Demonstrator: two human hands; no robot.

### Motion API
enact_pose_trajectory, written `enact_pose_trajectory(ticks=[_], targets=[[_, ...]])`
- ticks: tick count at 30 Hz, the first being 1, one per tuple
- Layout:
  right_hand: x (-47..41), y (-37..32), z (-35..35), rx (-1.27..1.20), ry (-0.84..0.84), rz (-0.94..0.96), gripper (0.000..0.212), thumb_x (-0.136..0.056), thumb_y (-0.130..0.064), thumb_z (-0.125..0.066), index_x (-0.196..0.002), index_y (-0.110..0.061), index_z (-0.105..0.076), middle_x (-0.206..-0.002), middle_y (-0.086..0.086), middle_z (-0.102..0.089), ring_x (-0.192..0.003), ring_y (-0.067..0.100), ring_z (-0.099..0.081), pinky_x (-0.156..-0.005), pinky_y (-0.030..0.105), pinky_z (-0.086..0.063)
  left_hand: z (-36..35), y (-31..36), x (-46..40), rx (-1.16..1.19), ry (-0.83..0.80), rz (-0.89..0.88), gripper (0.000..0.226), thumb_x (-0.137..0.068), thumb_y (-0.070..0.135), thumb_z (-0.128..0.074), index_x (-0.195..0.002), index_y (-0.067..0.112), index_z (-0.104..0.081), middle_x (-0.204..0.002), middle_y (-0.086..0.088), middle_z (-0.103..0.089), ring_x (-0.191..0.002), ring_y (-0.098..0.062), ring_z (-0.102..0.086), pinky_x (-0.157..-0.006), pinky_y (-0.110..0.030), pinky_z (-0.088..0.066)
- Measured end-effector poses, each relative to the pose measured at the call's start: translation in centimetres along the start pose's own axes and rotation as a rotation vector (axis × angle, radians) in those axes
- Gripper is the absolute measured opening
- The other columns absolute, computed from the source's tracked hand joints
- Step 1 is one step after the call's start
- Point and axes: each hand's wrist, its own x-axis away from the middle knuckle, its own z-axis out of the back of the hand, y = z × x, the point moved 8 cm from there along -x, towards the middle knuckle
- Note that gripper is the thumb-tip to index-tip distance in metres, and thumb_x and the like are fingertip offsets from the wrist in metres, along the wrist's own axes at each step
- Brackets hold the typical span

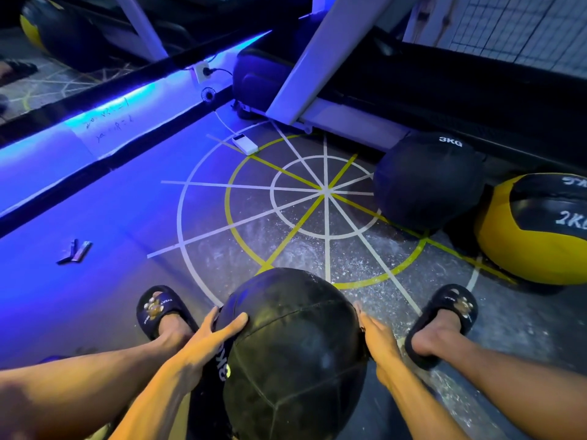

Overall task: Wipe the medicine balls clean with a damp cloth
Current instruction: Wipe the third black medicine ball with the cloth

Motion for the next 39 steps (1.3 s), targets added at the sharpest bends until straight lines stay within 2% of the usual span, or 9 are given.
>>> enact_pose_trajectory(ticks=[9,13,16,19,23,28,34,37,39], targets=[[1.1,-2.7,-0.4,-0.216,0.062,0.101,0.015,-0.101,-0.016,-0.062,-0.101,-0.013,-0.077,-0.105,-0.014,-0.073,-0.101,0.013,-0.067,-0.105,0.040,-0.049,2.0,3.5,-0.9,-0.014,0.090,-0.243,0.121,-0.041,0.085,-0.084,-0.144,0.035,-0.045,-0.126,0.012,-0.061,-0.105,-0.006,-0.066,-0.084,-0.027,-0.053],[3.0,-3.8,-1.3,-0.204,0.074,0.248,0.024,-0.103,-0.012,-0.058,-0.116,-0.024,-0.073,-0.097,-0.019,-0.074,-0.081,-0.006,-0.061,-0.084,0.018,-0.052,2.1,3.4,-1.9,-0.252,0.149,-0.286,0.121,-0.041,0.089,-0.077,-0.142,0.034,-0.038,-0.150,0.000,-0.045,-0.129,-0.018,-0.051,-0.108,-0.035,-0.043],[4.0,-4.6,-1.7,-0.188,0.129,0.362,0.029,-0.105,-0.018,-0.057,-0.129,-0.028,-0.069,-0.110,-0.025,-0.068,-0.106,0.000,-0.063,-0.085,0.005,-0.046,1.6,3.9,-3.1,-0.423,0.159,-0.345,0.114,-0.058,0.091,-0.065,-0.155,0.040,-0.031,-0.162,-0.002,-0.029,-0.147,-0.024,-0.033,-0.121,-0.043,-0.029],[7.6,-5.9,-4.2,0.047,0.137,0.615,0.032,-0.104,-0.019,-0.058,-0.128,-0.038,-0.068,-0.122,-0.046,-0.056,-0.127,-0.021,-0.045,-0.110,0.010,-0.033,1.6,3.7,-4.5,-0.489,0.137,-0.343,0.113,-0.061,0.098,-0.057,-0.156,0.045,-0.027,-0.164,-0.001,-0.029,-0.149,-0.024,-0.033,-0.123,-0.048,-0.028],[11.6,-7.2,-8.4,0.358,-0.029,1.163,0.040,-0.102,-0.007,-0.057,-0.141,-0.017,-0.062,-0.152,-0.005,-0.053,-0.150,0.012,-0.035,-0.122,0.027,-0.028,2.8,3.4,-5.3,-0.464,0.156,-0.318,0.098,-0.063,0.093,-0.066,-0.147,0.054,-0.034,-0.156,0.001,-0.039,-0.143,-0.022,-0.041,-0.121,-0.051,-0.035],[2.3,-8.1,-2.1,0.332,0.139,0.531,0.035,-0.107,-0.030,-0.045,-0.132,-0.041,-0.066,-0.135,-0.011,-0.067,-0.124,0.016,-0.062,-0.103,0.034,-0.047,2.6,3.4,-5.0,-0.486,0.144,-0.293,0.094,-0.057,0.091,-0.071,-0.137,0.055,-0.038,-0.145,0.000,-0.043,-0.130,-0.027,-0.051,-0.115,-0.052,-0.042],[9.9,-12.1,-8.5,0.388,-0.090,1.110,0.036,-0.102,-0.006,-0.055,-0.131,-0.021,-0.070,-0.138,-0.017,-0.062,-0.135,-0.005,-0.047,-0.115,0.017,-0.032,2.1,4.0,-4.2,-0.493,0.133,-0.307,0.097,-0.054,0.092,-0.071,-0.136,0.051,-0.038,-0.144,-0.001,-0.041,-0.128,-0.025,-0.051,-0.115,-0.050,-0.042],[4.6,-13.2,-4.2,0.396,0.012,0.749,0.032,-0.106,-0.025,-0.051,-0.123,-0.046,-0.069,-0.110,-0.025,-0.071,-0.095,-0.007,-0.063,-0.092,0.024,-0.048,1.3,4.4,-3.2,-0.494,0.146,-0.304,0.097,-0.050,0.089,-0.071,-0.133,0.052,-0.039,-0.139,-0.001,-0.038,-0.124,-0.025,-0.050,-0.115,-0.048,-0.042],[2.7,-12.7,-3.0,0.385,0.056,0.585,0.031,-0.106,-0.029,-0.050,-0.124,-0.043,-0.070,-0.120,-0.017,-0.072,-0.104,0.002,-0.064,-0.099,0.031,-0.051,0.4,4.3,-2.6,-0.506,0.176,-0.313,0.089,-0.046,0.089,-0.071,-0.125,0.063,-0.038,-0.135,0.000,-0.035,-0.124,-0.027,-0.048,-0.116,-0.049,-0.040]])
